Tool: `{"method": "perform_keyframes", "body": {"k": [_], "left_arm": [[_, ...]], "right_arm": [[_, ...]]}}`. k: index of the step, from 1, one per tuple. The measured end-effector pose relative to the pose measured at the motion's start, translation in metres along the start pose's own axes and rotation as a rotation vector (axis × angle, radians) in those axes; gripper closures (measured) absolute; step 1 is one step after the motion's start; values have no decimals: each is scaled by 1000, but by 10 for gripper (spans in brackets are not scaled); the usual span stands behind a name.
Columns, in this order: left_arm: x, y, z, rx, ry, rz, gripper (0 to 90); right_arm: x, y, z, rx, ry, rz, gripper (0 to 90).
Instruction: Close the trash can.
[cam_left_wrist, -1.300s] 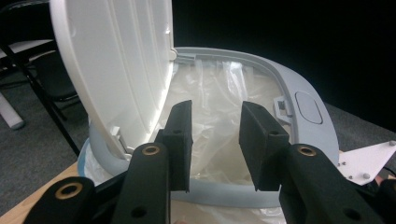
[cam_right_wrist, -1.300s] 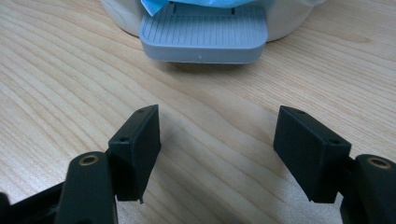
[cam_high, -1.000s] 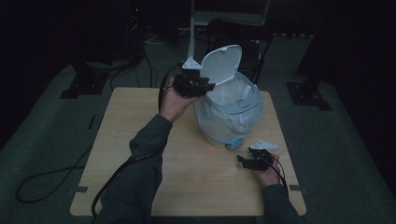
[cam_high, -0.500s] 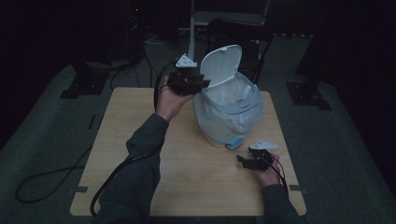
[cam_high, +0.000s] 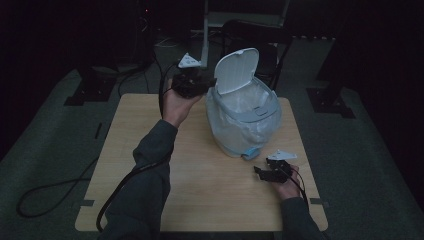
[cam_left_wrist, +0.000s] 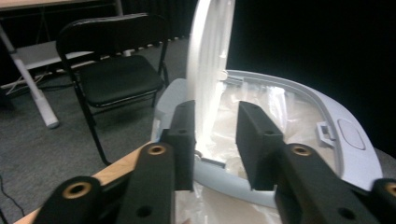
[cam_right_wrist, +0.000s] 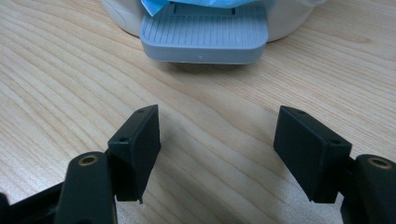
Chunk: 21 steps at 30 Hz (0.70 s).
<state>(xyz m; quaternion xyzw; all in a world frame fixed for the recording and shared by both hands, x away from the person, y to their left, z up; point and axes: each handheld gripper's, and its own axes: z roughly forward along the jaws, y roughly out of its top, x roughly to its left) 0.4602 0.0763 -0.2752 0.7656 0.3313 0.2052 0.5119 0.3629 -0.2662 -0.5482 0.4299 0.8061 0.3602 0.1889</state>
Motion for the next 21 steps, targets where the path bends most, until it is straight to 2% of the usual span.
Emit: {"method": "perform_keyframes", "body": {"k": [4,5,8,13,15,18,21], "left_arm": [[3,0,0,-5,10,-15,783],[7,-1,1,-9,25,-36,829],[10,-4,3,-19,39,-43,900],[13,-4,11,-18,63,-61,900],[15,-4,12,-17,64,-64,900],[18,-3,20,-21,67,-92,900],[19,-2,25,-20,64,-98,900]], "right_arm": [[0,0,0,0,0,0,305],[0,0,0,0,0,0,306],[0,0,0,0,0,0,305],[0,0,0,0,0,0,305],[0,0,0,0,0,1,305],[0,0,0,0,0,0,305],[0,0,0,0,0,0,305]]}}
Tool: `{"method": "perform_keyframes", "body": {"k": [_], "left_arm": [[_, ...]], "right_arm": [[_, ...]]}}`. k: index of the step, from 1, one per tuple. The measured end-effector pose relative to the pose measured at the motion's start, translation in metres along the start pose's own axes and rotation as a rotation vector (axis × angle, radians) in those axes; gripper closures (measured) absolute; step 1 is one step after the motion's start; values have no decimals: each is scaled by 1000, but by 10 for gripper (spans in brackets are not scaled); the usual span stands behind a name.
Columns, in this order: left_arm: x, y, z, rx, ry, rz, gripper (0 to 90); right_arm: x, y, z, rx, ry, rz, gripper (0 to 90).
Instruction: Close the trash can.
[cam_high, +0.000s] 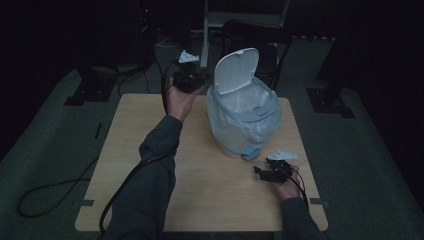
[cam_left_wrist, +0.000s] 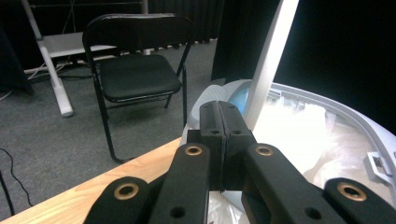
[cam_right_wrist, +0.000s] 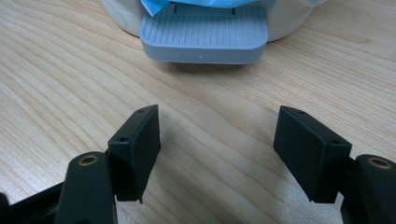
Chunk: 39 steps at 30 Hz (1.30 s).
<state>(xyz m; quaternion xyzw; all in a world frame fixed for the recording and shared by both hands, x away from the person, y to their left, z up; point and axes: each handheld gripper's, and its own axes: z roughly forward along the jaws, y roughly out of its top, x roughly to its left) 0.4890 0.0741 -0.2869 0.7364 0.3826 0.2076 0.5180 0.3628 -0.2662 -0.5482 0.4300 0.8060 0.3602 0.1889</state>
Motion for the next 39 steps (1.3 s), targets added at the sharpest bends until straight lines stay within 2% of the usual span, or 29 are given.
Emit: {"method": "perform_keyframes", "body": {"k": [13,26,39], "left_arm": [[0,8,8,-10,-7,0,900],[-6,10,7,-11,-19,29,900],[-18,10,5,11,-103,94,900]], "right_arm": [[0,0,0,0,0,-1,305],[0,0,0,1,0,-1,305],[0,0,0,0,0,0,305]]}}
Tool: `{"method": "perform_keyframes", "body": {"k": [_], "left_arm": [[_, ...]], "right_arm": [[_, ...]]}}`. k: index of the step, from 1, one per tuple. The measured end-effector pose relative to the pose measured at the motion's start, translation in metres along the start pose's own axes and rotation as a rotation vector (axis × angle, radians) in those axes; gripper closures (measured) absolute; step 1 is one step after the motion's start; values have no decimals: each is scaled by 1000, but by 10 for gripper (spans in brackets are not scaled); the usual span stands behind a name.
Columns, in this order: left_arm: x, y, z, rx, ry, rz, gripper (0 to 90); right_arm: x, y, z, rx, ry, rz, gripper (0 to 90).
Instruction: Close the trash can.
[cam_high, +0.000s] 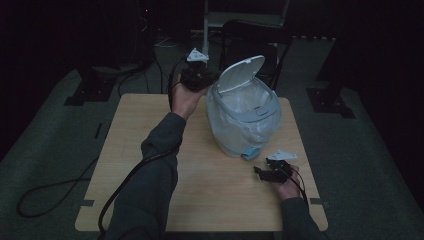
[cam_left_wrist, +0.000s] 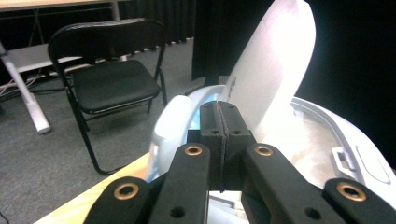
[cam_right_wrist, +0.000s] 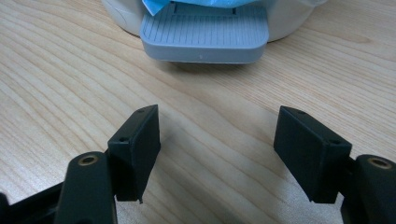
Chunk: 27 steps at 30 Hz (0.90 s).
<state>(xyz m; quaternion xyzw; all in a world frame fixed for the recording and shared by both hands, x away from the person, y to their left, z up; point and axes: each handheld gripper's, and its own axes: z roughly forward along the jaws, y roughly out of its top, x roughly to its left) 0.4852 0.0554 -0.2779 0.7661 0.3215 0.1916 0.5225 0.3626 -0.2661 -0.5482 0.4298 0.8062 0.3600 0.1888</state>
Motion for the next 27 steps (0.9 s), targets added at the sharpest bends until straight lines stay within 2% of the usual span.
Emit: {"method": "perform_keyframes", "body": {"k": [13,20,27], "left_arm": [[-30,-12,14,31,-90,36,900],[-38,-18,21,47,-106,48,900],[-53,-21,33,83,-134,70,900]], "right_arm": [[0,0,0,0,0,0,304],[0,0,0,0,1,-1,304],[0,0,0,0,1,-1,304]]}}
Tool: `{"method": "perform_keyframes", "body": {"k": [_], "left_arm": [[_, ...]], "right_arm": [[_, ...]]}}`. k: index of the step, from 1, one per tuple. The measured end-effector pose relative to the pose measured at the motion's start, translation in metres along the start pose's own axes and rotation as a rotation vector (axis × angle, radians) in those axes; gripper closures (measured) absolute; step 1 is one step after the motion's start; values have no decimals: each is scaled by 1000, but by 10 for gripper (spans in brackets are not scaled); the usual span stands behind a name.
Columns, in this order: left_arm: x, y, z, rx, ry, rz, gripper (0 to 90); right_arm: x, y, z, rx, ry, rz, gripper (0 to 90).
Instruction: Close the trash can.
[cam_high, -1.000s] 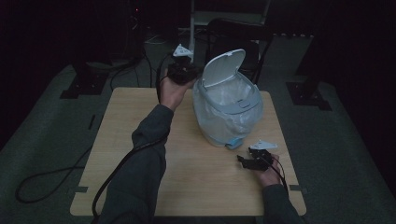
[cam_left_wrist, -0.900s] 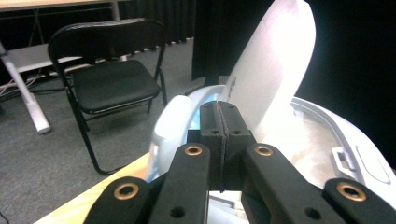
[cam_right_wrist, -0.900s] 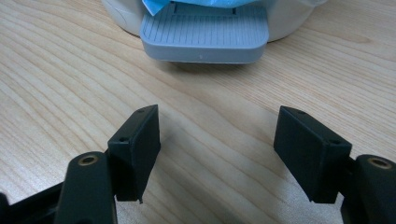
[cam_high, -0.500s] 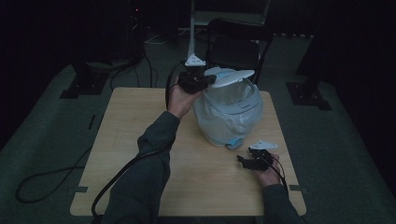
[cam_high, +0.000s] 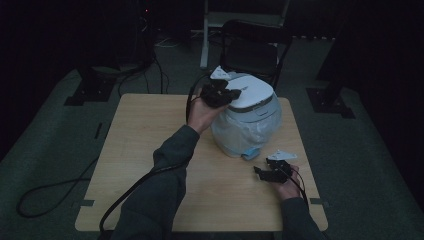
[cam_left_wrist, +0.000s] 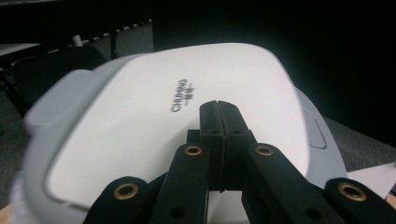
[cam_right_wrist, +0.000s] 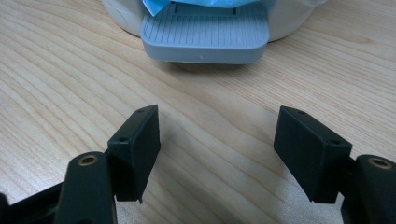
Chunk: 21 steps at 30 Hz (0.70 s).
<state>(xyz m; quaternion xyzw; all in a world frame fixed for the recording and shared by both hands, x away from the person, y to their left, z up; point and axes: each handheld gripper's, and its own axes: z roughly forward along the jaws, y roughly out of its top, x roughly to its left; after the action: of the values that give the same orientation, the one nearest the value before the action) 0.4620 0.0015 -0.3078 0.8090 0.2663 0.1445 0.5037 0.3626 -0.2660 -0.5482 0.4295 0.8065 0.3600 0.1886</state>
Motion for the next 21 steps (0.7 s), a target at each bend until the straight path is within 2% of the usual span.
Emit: {"method": "perform_keyframes", "body": {"k": [4,7,16,21], "left_arm": [[-8,-1,10,20,-9,22,900],[-10,-1,13,25,-11,24,900],[-19,1,18,28,-13,35,900],[-24,1,20,32,-1,58,900]], "right_arm": [[0,0,0,0,0,0,304],[0,0,0,0,0,0,304],[0,0,0,0,0,-1,304],[0,0,0,1,0,1,304]]}}
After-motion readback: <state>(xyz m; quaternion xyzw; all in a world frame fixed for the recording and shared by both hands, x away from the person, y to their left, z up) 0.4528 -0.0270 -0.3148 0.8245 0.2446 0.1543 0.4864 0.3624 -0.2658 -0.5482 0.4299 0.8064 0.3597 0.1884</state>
